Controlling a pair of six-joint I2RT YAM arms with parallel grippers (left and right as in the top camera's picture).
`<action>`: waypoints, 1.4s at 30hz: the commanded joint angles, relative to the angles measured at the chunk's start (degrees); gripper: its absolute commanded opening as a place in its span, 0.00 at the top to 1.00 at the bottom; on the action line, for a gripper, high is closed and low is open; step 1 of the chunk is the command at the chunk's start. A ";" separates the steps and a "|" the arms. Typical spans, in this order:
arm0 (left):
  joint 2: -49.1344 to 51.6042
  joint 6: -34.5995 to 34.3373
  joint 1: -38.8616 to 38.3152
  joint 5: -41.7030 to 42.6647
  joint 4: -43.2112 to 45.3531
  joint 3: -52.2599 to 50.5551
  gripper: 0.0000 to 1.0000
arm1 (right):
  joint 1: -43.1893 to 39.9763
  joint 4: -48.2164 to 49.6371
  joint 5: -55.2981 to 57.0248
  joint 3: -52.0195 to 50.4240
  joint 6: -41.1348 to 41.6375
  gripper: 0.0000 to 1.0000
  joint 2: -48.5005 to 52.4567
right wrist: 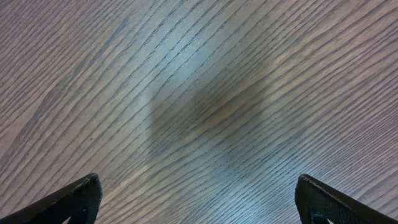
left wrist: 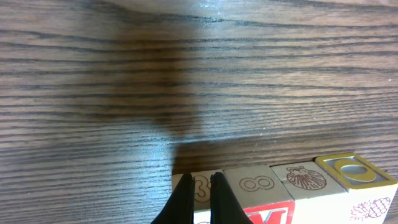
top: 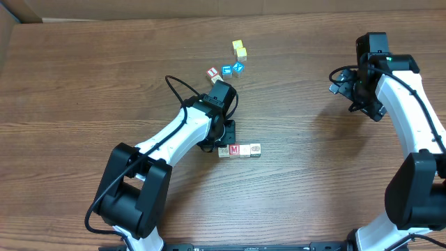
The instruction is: Flip 4 blocks
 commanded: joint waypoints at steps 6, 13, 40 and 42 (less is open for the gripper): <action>-1.86 -1.01 1.25 -1.44 -2.58 6.91 0.96 | -0.07 0.13 0.42 0.68 -0.22 0.00 -1.07; -8.35 -1.53 2.80 -1.42 -8.09 12.41 0.96 | -0.07 0.13 0.44 0.68 -0.22 0.00 -1.07; -10.16 1.16 9.75 0.46 -16.44 0.70 0.96 | -0.07 4.48 -19.74 0.70 3.61 0.00 -1.07; -10.16 1.16 9.75 0.72 -16.31 0.70 0.96 | -0.15 5.03 -27.04 0.87 -0.79 0.18 -1.16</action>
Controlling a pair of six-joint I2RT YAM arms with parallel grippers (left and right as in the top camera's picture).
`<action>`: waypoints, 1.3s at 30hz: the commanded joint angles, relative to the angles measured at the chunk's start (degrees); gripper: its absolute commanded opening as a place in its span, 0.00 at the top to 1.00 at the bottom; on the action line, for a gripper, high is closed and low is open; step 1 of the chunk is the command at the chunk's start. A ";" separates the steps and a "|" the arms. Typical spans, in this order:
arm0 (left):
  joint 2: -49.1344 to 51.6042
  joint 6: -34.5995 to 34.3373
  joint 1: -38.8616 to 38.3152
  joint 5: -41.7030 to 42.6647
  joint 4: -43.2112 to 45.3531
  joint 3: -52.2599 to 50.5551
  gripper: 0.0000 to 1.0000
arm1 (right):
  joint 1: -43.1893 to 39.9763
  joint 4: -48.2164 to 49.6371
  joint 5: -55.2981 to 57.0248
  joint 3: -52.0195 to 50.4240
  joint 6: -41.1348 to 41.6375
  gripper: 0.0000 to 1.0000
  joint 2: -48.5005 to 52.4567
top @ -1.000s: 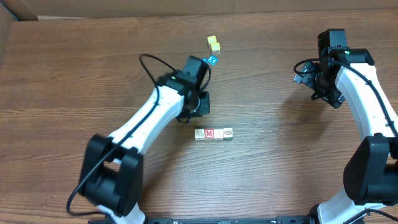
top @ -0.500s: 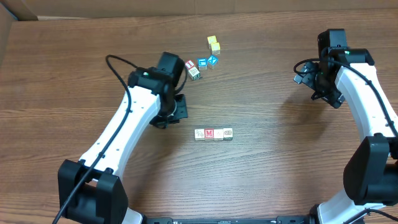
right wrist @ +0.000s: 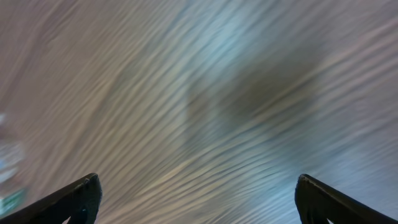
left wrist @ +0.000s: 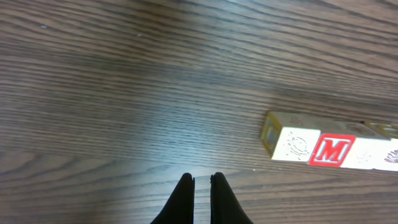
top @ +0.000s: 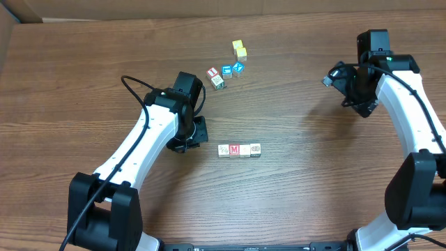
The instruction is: Flip 4 blocks
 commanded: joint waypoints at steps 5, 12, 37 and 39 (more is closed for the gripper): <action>-0.07 1.09 -0.09 1.99 -0.76 -0.63 0.96 | -0.26 -2.67 -24.15 0.87 -14.01 0.96 -1.68; -0.07 2.36 -0.09 1.97 -1.62 -0.63 0.96 | 3.34 -12.50 -17.16 0.83 -18.32 0.96 -11.04; 0.02 -3.34 -4.31 -1.03 2.58 -1.27 0.96 | 27.54 14.40 0.98 -26.69 10.49 0.96 -14.25; 0.09 -3.74 -4.31 -1.03 3.74 -2.14 0.96 | 27.71 17.07 0.98 -28.92 11.52 0.96 -13.84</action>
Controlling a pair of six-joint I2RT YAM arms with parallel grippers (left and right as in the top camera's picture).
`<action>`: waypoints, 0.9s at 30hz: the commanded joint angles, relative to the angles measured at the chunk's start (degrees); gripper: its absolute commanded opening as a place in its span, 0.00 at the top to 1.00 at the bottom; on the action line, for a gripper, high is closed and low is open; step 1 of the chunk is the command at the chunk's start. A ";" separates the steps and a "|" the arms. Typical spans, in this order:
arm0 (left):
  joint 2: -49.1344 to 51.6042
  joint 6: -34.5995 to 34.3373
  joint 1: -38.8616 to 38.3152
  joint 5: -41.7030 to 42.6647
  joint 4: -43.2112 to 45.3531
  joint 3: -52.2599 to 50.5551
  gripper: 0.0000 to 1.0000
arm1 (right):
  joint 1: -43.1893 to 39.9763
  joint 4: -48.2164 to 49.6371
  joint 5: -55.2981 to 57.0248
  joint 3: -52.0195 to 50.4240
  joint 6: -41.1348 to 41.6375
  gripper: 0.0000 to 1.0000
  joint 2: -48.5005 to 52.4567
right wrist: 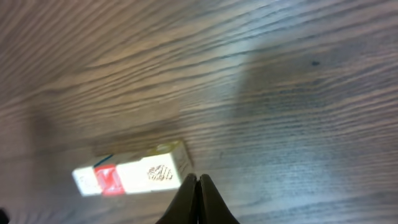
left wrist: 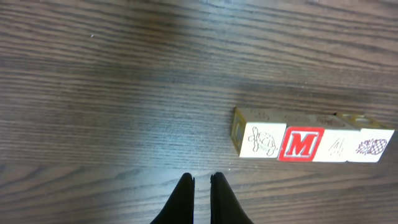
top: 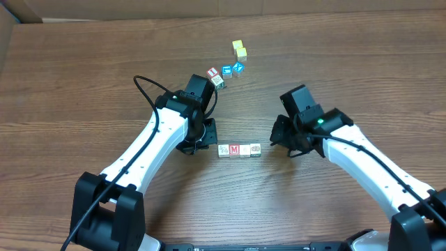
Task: Flip 4 blocks
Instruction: 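Lower both grippers to opposite ends of the block row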
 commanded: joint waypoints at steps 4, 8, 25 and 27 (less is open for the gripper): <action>0.20 -2.32 -0.11 -0.48 3.58 -4.09 0.96 | 0.44 4.90 1.51 -4.72 5.44 0.96 1.09; 0.44 -2.73 -0.11 0.09 6.23 -6.25 0.96 | 0.44 5.95 4.83 -5.29 5.64 0.96 1.09; 5.27 -3.54 -0.11 1.99 13.79 -10.25 0.96 | 4.15 11.19 5.25 -7.30 5.88 0.96 6.08; 5.62 -3.28 -0.11 1.99 13.77 -10.25 0.96 | 4.15 11.19 5.29 -7.28 6.12 0.96 6.21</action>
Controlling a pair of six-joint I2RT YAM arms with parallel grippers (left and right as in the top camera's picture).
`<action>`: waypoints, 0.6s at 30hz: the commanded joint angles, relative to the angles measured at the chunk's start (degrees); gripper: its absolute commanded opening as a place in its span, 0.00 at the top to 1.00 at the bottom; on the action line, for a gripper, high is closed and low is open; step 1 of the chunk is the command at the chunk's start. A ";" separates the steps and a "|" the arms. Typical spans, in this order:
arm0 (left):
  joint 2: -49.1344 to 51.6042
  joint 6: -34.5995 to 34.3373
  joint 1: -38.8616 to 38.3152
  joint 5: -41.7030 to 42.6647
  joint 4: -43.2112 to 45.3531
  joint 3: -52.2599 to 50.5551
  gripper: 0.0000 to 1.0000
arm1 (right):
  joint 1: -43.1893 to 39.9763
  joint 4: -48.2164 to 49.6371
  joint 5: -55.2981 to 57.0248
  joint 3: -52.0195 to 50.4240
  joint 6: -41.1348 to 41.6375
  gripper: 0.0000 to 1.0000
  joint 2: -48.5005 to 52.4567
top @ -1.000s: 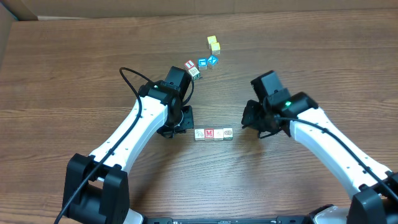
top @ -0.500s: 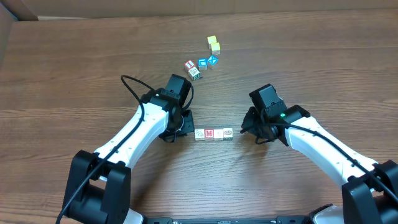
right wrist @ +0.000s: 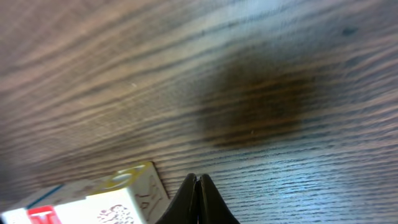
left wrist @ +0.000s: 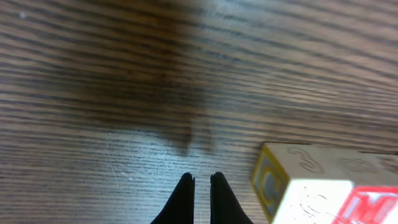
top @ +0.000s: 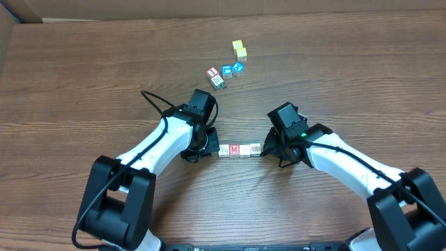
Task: Flip 4 blocks
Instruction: 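Lower both grippers to opposite ends of the block row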
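A short row of wooden blocks [top: 239,149] lies mid-table, a red M on one upper face. My left gripper [top: 209,148] is shut and low at the row's left end; in the left wrist view its tips [left wrist: 202,180] stand just left of the end block [left wrist: 273,186], which shows a yellow-framed blue letter. My right gripper [top: 268,150] is shut at the right end; its tips [right wrist: 197,180] are close beside the yellow-rimmed end block [right wrist: 134,186]. Neither holds anything.
Loose blocks lie farther back: two yellow ones [top: 240,49], two blue ones [top: 232,70], and a red-and-white one with a pale one [top: 214,77]. The left arm's cable [top: 155,101] loops above the table.
Both shut grippers have come lower and closer to the row's ends, the left from a short way to its left, the right from its right side. The row lies where it was.
First my shut left gripper was against the row's left block, my right gripper open at the far right. Then the left stood off to the left. Later the right arm was beside the row's right end, shut. Now both flank the row closely.
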 commanded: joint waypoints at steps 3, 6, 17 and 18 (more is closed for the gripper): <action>1.05 -0.28 -0.11 0.61 0.33 -0.39 0.96 | -0.02 0.24 2.32 -0.24 1.53 0.96 0.52; 1.05 -0.28 -0.11 0.61 0.42 -0.39 0.96 | -0.02 0.28 2.49 -0.24 1.53 0.96 0.52; 1.05 0.22 -0.11 3.69 0.15 -0.39 0.96 | 0.00 2.80 2.47 -0.26 1.36 0.96 0.57; 1.05 0.37 -0.11 3.72 0.24 -0.39 0.96 | 0.02 2.97 2.47 -0.24 1.36 0.96 0.66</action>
